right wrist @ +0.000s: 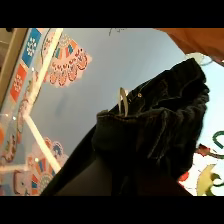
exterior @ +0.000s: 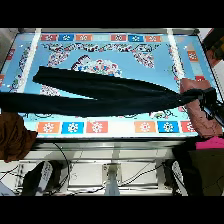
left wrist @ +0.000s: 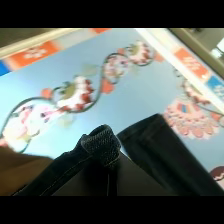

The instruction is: Fold the clothes and pants, and hang the long-sleeved shirts on hangers.

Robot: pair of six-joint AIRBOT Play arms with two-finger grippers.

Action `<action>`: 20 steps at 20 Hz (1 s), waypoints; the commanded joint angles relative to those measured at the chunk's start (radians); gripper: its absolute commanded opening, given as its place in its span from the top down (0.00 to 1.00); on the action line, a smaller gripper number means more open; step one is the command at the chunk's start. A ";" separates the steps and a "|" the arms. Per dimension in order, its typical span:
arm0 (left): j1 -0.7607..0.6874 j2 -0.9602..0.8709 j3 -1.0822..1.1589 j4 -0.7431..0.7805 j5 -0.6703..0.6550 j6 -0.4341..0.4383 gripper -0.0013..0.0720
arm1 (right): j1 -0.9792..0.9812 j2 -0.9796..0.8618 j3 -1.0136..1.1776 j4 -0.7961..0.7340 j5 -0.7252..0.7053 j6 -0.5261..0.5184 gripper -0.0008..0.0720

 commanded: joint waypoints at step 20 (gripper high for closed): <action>-0.168 -0.644 0.417 0.092 0.162 -0.159 0.95 | 0.177 -0.560 0.104 -0.057 -0.631 0.295 0.95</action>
